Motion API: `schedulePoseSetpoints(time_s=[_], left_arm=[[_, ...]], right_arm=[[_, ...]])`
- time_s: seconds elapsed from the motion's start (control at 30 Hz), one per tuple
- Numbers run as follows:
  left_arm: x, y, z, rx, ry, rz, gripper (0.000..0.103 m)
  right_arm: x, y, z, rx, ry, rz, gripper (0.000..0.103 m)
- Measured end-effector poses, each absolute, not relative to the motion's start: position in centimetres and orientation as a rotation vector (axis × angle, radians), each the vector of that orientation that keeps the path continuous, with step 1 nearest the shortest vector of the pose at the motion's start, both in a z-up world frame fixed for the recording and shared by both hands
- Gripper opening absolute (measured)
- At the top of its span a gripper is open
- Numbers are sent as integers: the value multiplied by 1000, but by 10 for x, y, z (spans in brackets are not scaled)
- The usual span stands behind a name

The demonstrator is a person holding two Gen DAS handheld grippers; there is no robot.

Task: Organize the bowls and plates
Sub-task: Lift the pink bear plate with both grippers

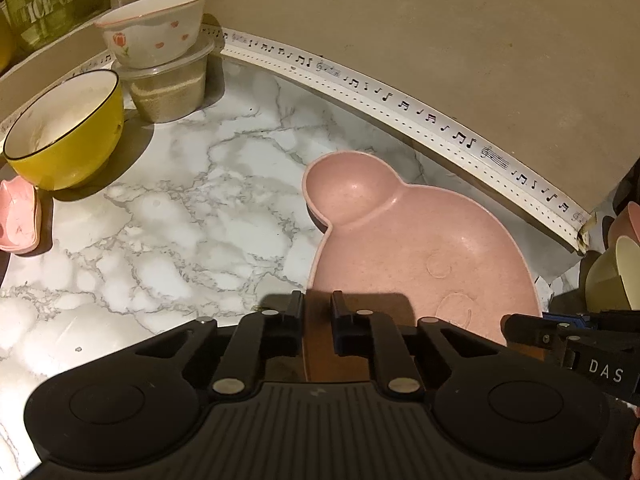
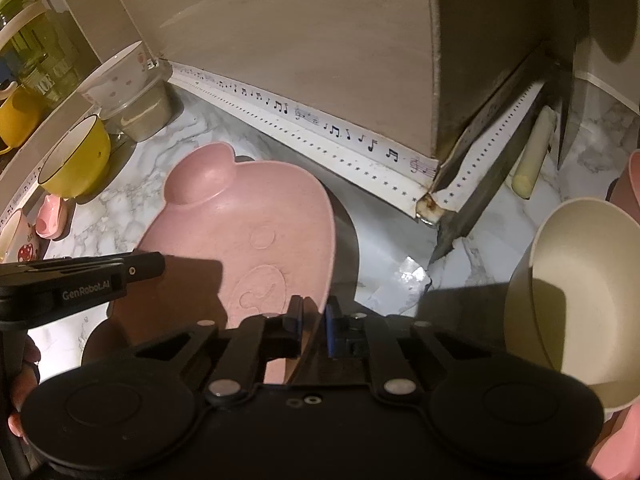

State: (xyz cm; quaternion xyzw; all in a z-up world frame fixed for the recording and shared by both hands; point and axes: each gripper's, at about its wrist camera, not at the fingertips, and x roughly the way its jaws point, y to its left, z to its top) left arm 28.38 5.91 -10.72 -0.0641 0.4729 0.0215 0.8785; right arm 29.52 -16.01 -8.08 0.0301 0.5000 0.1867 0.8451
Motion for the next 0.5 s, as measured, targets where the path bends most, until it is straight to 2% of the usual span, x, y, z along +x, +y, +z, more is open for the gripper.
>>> schedulePoseSetpoints(time_s=[0.5], left_arm=[[250,63,-64,-122,944,75,13]], right_arm=[[273,-157,-44,88,1020,454,8]])
